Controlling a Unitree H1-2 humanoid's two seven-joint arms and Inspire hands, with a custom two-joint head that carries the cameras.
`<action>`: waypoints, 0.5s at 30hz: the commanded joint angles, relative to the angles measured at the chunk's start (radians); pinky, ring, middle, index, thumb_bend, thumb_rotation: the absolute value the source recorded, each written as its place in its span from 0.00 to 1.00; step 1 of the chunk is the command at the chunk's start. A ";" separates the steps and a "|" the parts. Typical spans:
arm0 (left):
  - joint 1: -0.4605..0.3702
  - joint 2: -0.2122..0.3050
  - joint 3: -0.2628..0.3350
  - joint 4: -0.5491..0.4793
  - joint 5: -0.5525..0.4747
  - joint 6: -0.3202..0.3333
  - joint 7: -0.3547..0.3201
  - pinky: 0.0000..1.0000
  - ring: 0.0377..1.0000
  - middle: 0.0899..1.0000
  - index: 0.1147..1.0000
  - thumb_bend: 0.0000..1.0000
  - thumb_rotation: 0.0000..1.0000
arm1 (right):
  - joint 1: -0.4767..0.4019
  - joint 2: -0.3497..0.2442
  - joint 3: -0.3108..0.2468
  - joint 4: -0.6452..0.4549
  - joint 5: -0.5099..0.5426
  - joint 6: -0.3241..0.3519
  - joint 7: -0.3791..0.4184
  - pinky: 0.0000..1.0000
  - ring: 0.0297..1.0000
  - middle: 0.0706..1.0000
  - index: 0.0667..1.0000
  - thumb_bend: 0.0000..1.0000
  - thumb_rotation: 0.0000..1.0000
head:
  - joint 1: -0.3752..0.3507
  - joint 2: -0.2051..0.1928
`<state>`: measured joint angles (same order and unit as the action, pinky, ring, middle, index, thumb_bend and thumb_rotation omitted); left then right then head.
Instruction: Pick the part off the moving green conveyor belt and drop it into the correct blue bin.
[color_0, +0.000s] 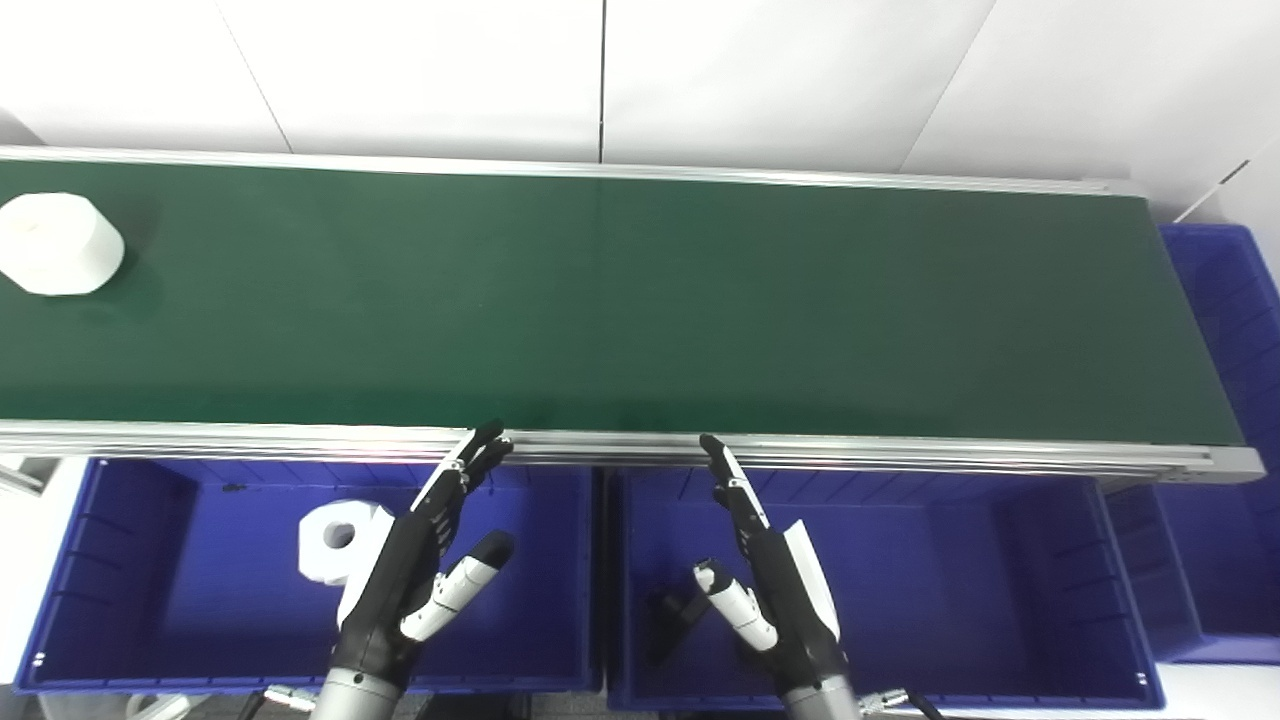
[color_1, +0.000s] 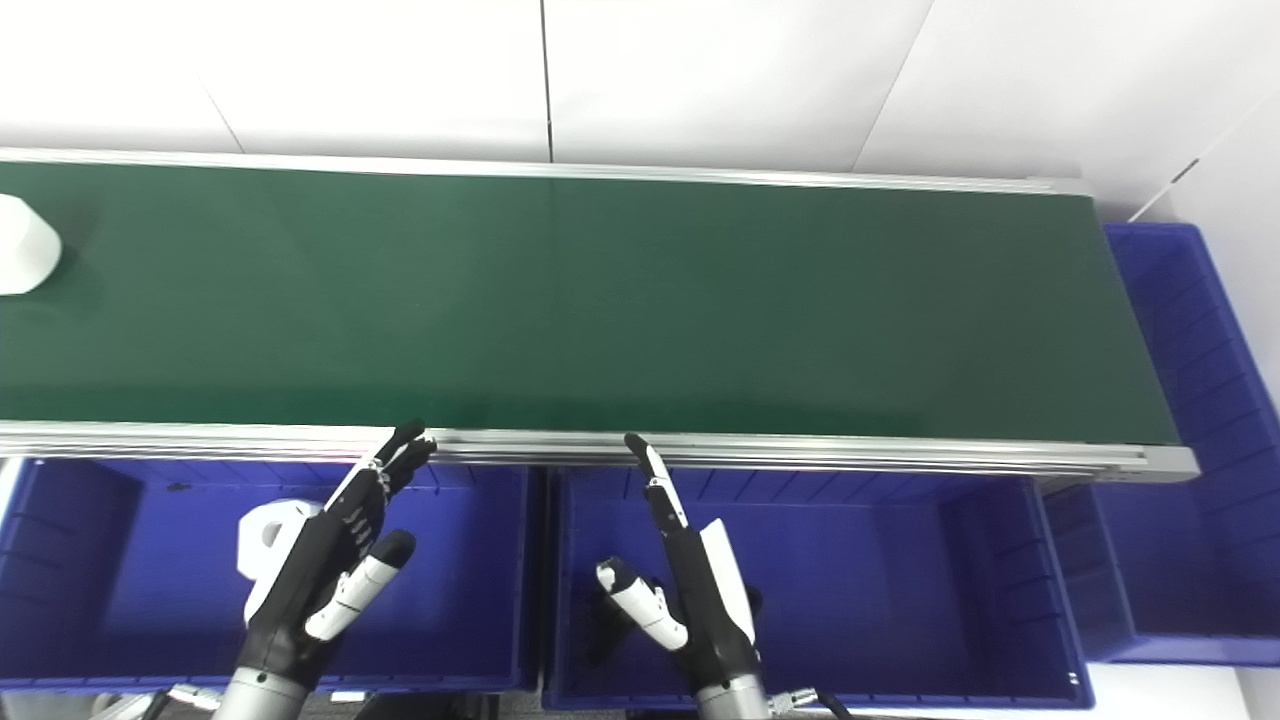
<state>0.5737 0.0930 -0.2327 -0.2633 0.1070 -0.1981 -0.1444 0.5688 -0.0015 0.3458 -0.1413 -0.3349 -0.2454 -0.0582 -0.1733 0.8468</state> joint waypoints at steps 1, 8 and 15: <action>0.002 -0.001 0.001 -0.030 -0.001 -0.012 0.006 0.96 0.93 0.89 0.90 0.64 0.78 | 0.009 0.011 0.001 -0.028 0.000 -0.037 -0.014 0.96 0.99 1.00 0.98 0.89 1.00 | 0.001 0.000; 0.007 -0.001 -0.002 -0.034 -0.001 -0.009 0.006 0.97 0.93 0.89 0.90 0.64 0.77 | 0.009 0.009 0.002 -0.028 0.016 -0.036 -0.005 0.95 0.98 1.00 0.97 0.88 1.00 | 0.002 0.004; 0.005 0.001 -0.005 -0.035 0.007 -0.008 0.005 0.95 0.92 0.89 0.90 0.64 0.78 | 0.006 0.007 0.003 -0.031 0.021 -0.029 0.000 0.93 0.97 0.99 0.97 0.89 1.00 | 0.002 0.003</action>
<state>0.5743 0.0932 -0.2370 -0.2642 0.1099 -0.1891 -0.1444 0.5694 -0.0016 0.3455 -0.1418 -0.3218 -0.2452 -0.0564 -0.1718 0.8498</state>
